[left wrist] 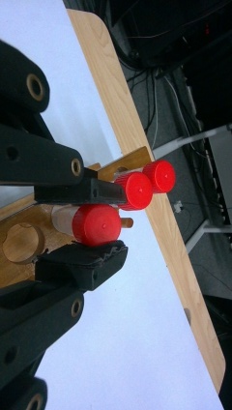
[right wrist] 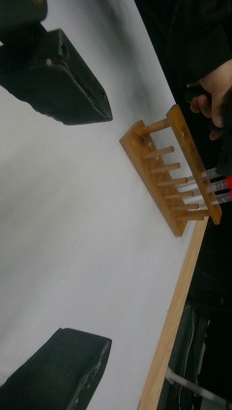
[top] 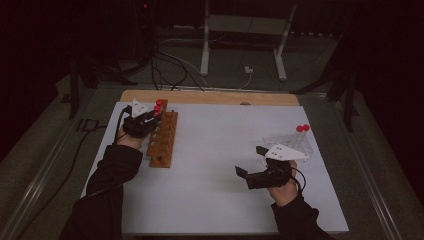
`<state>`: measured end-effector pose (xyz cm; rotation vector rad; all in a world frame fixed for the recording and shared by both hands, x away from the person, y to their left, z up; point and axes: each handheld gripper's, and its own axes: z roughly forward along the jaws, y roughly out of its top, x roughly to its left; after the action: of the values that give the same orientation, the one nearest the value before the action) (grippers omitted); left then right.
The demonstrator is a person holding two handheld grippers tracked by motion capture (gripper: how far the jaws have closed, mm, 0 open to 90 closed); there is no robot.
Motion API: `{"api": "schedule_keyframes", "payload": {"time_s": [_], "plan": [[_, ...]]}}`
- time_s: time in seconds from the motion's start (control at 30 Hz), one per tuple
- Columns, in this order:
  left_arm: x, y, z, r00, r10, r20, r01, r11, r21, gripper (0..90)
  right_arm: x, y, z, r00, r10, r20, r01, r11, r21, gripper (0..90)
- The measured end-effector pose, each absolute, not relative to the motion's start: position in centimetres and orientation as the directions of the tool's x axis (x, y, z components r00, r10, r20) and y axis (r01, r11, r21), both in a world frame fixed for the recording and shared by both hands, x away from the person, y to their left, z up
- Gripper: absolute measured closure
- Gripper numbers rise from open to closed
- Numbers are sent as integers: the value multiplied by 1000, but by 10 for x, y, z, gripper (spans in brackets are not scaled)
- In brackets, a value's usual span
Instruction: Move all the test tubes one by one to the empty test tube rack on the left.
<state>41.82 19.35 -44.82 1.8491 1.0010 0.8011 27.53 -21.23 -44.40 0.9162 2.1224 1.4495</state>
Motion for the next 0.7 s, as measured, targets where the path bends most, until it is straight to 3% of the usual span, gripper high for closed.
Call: {"api": "schedule_keyframes", "payload": {"time_s": [0.1,0.2,0.53,0.7], "plan": [[418,193,-447,472,872,130,322,-308,895,707,275,-213,-444,-699,714,30,287,242,927,0],[414,194,-445,481,869,118,327,-303,895,624,275,-214,-443,-697,716,33,287,236,928,0],[385,199,-431,567,823,45,313,-266,912,176,276,-227,-433,-674,738,26,269,212,939,0],[362,199,-428,642,766,29,259,-253,932,78,279,-243,-425,-636,771,22,261,189,947,0]]}}
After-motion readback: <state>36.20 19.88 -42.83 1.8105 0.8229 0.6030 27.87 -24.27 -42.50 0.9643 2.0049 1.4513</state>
